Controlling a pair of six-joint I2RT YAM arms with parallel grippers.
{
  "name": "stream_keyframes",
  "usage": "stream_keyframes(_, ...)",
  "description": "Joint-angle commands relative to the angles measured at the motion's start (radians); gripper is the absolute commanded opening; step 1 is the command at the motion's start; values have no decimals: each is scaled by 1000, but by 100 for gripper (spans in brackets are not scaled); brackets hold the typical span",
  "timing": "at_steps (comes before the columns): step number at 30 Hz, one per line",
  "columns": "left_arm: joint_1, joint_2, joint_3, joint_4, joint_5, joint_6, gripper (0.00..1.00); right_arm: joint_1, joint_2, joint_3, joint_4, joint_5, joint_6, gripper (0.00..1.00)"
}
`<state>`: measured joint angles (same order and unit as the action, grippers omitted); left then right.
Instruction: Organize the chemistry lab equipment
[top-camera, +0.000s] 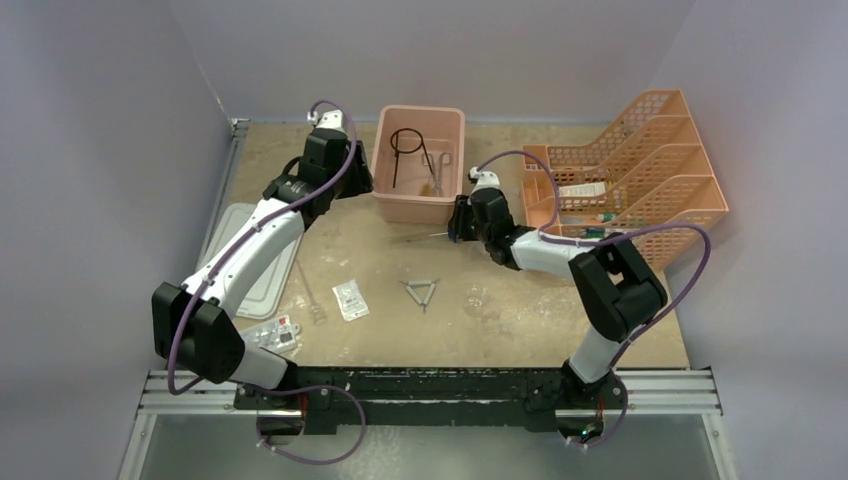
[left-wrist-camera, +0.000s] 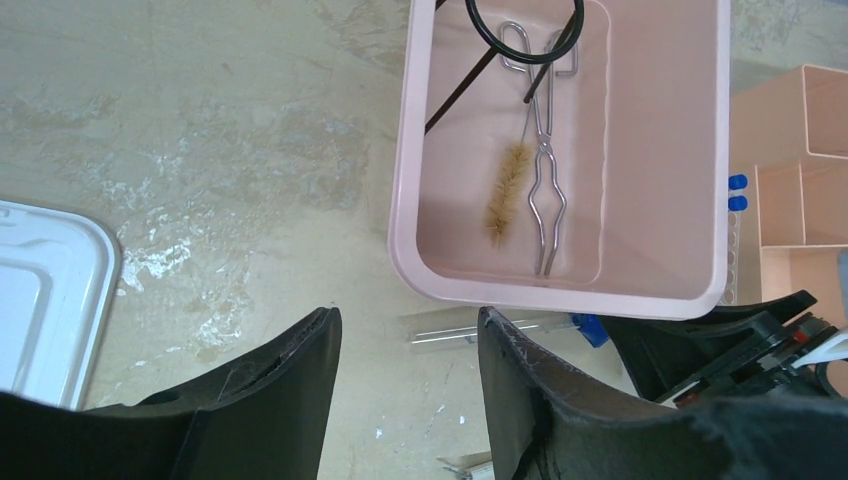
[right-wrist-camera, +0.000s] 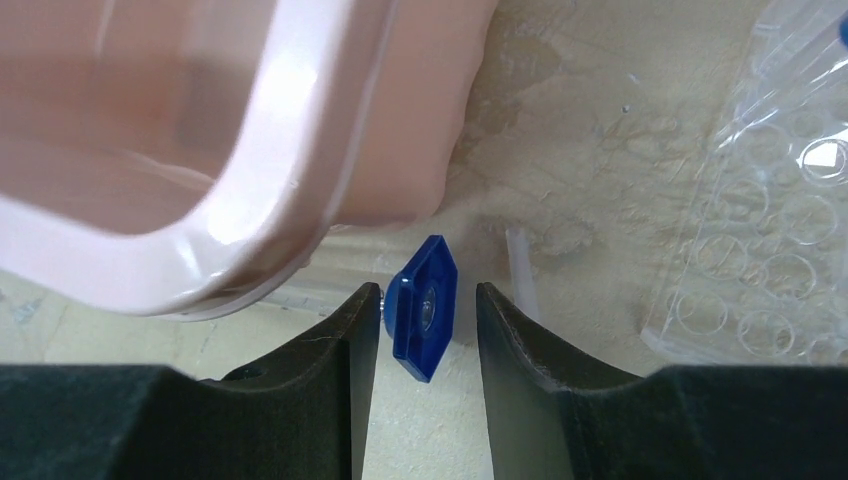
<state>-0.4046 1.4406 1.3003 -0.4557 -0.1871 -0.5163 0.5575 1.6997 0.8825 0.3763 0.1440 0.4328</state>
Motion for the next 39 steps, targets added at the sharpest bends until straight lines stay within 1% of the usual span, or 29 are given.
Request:
stream_keyframes(1,12,-12,10,37,-20,-10,52,17,8,34,43,41,-18,43)
stream_keyframes(7,15,3,17,38,-20,-8,52,24,35,25,67,25,-29,40)
stream_keyframes(10,18,6,19,35,-22,-8,52,24,51,37,63,24,-31,36)
stream_keyframes(18,21,-8,7,34,-34,-16,52,24,46,42,50,11,-33,12)
stream_keyframes(23,23,-42,-42,45,-43,-48,52,24,17,32,26,-29,-11,2)
stream_keyframes(25,23,-60,-70,49,-48,-71,52,24,1,28,7,-47,9,0)
stream_keyframes(29,23,-110,-145,50,-81,-139,52,24,-35,22,-22,-59,59,0)
stream_keyframes(33,23,-158,-207,45,-101,-171,53,24,-70,15,-45,-91,96,0)
stream_keyframes(36,23,-184,-230,49,-71,-166,53,24,-94,6,-56,-108,107,0)
stream_keyframes(39,23,-204,-255,69,-11,-157,53,24,-111,-7,-65,-127,111,0)
